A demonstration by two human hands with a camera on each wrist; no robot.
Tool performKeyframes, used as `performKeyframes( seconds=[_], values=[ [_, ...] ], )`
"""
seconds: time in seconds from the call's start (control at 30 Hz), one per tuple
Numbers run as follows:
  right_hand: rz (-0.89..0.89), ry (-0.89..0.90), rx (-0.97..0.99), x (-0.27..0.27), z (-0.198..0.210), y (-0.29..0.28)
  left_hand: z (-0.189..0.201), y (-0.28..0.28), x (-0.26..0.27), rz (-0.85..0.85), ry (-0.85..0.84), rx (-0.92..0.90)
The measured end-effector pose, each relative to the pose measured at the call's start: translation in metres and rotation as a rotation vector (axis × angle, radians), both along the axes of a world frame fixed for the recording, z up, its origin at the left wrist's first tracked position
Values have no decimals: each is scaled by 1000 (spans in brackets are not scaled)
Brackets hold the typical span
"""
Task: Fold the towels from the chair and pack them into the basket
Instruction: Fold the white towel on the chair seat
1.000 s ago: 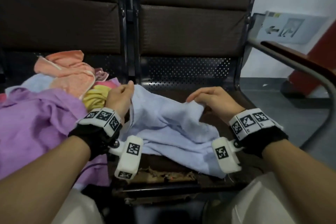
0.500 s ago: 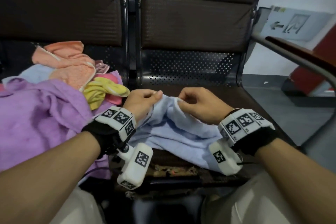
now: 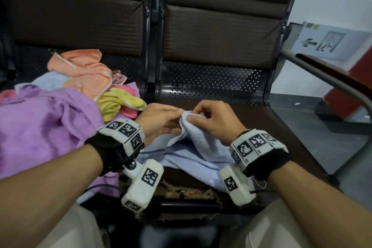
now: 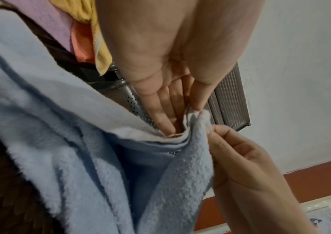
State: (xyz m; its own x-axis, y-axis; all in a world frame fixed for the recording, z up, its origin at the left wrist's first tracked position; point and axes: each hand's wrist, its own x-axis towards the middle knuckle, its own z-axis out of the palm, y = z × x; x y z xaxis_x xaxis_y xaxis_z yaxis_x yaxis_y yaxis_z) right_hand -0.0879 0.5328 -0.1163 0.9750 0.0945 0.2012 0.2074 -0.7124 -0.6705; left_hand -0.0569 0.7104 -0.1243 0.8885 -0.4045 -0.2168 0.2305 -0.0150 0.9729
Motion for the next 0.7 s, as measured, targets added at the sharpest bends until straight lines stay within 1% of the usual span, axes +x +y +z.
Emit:
performKeyframes(
  seconds=[0.13,0.23,0.37,0.43,0.5,0.57,0.63,0.7],
  values=[
    [-16,-17,29,0,2,0,8,-1,-3,-23,-7,-14],
    [-41,-21,73,-2,3,-1,8,0,-5,-106,-106,21],
    [36,76,192,-4,5,1,8,4,-5,-138,-158,70],
    [74,111,197,-4,7,0,10,4,-5,-128,-207,125],
    [110,120,114,-3,8,-1,10,6,-5,-83,-284,211],
    [154,133,-38,-4,7,-2,12,9,-5,-39,-328,226],
    [181,170,-204,-6,6,-5,17,13,-5,-9,-303,117],
    [186,190,-319,-8,9,-11,22,21,-4,26,-272,20]
  ],
)
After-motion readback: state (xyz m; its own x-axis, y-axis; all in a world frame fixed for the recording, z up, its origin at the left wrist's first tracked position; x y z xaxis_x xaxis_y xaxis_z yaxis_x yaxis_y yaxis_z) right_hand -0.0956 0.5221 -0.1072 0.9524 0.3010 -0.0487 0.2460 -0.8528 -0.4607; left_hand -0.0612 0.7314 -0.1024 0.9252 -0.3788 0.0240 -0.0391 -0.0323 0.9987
